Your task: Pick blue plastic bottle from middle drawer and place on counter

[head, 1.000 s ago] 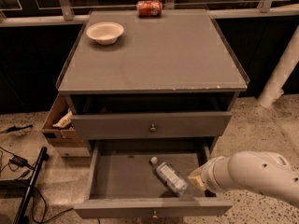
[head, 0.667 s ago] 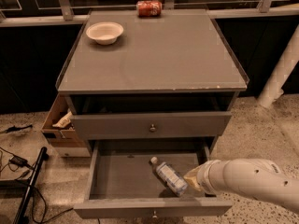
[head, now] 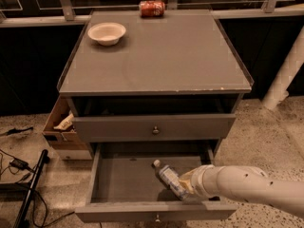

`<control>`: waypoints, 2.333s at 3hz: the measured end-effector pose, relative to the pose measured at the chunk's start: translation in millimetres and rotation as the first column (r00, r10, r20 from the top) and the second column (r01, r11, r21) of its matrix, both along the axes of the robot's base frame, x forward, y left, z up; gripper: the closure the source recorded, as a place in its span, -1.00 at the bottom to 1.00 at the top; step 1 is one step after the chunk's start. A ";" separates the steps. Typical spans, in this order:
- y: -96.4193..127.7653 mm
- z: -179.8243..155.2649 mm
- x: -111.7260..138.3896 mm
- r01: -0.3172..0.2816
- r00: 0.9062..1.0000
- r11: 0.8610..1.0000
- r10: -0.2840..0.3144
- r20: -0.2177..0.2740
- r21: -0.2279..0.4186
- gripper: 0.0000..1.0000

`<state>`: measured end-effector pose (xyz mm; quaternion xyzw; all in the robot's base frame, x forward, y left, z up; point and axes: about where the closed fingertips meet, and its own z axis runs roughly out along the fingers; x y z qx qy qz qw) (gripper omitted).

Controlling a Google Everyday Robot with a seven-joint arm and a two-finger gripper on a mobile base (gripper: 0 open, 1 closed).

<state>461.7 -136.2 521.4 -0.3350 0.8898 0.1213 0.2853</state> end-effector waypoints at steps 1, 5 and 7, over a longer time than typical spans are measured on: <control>9.2 -24.9 8.4 0.004 1.000 0.999 -0.004 -0.003 0.043 -0.51; 13.8 -77.1 30.3 0.071 0.997 0.991 -0.074 0.023 0.110 -0.42; 15.7 -110.4 46.7 0.083 0.996 0.994 -0.085 0.024 0.066 -0.50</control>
Offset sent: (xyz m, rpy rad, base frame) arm 0.0187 0.0084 -0.0577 0.0990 -0.0006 -0.0343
